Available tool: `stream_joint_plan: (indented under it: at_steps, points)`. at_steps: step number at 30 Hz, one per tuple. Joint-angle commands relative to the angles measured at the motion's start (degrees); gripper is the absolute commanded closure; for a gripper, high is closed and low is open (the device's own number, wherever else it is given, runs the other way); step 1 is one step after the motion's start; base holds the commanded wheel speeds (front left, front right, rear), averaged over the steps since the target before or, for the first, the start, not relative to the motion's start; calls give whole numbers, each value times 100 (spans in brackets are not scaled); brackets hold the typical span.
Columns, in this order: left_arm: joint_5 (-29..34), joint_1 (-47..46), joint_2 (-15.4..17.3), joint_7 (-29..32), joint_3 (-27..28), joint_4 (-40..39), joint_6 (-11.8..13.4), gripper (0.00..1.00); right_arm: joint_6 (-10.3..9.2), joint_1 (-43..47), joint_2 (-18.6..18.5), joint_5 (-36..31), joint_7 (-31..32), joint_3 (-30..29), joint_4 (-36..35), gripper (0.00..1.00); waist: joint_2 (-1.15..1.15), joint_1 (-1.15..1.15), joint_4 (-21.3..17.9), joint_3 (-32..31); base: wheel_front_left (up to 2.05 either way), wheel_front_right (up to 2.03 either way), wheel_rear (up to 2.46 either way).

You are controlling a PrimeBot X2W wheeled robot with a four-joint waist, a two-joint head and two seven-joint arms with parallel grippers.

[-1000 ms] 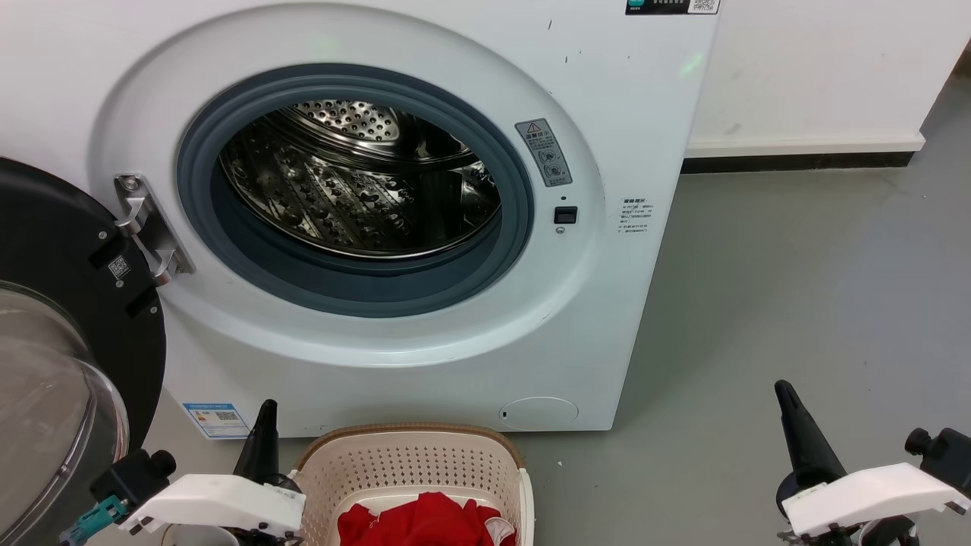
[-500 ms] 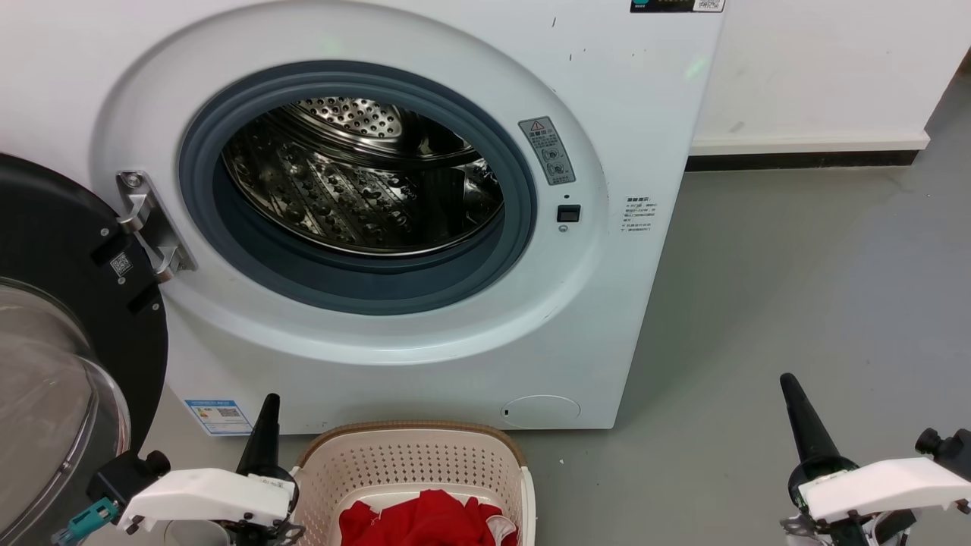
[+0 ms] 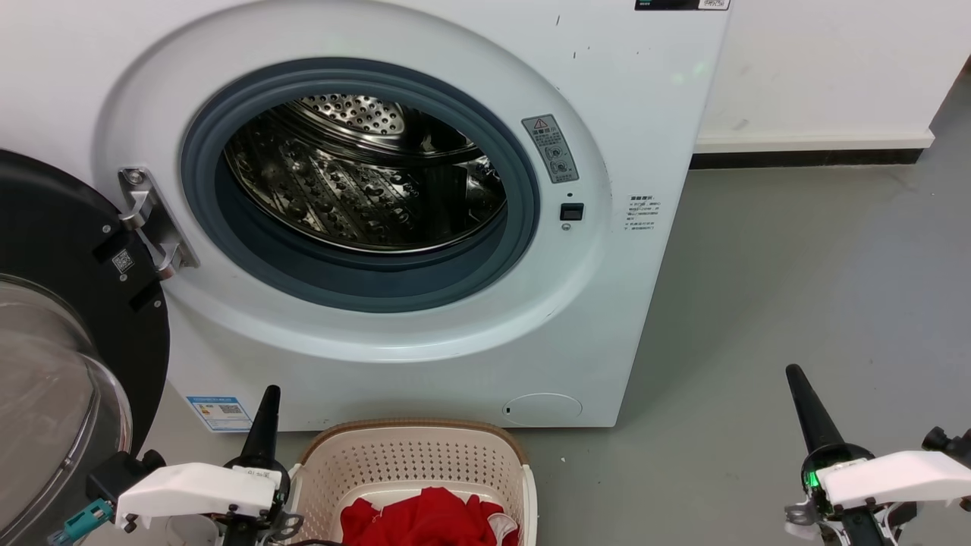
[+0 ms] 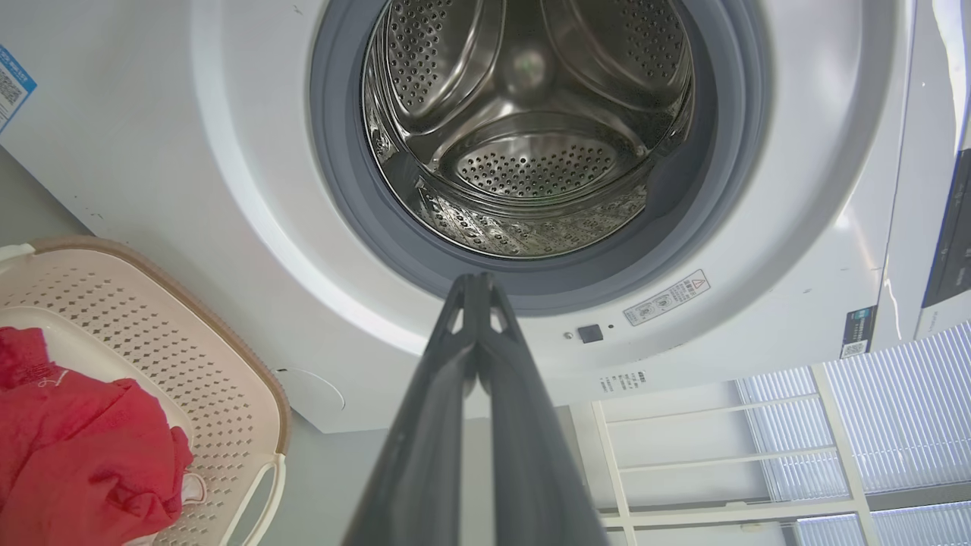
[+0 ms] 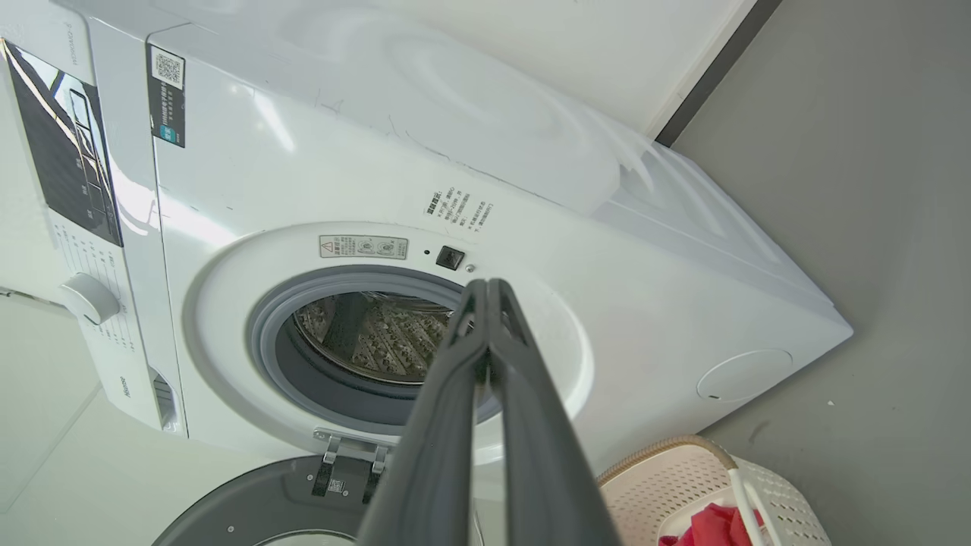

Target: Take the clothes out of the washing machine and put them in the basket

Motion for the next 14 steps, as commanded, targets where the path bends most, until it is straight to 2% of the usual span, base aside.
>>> stream_joint_plan:
  at_steps: [1, 14]
  points:
    - [-101, -136, -3, 12, 45, -16, -46, 100, 0, -165, -34, 112, 21, -17, -12, 100, 0, 0, 1, 1, 0, 0, 0]
    - [-749, -208, -70, 161, 152, 62, -163, 100, -1, -260, -25, 840, 97, -82, 104, 100, 0, 0, 26, 26, 0, 0, 0]
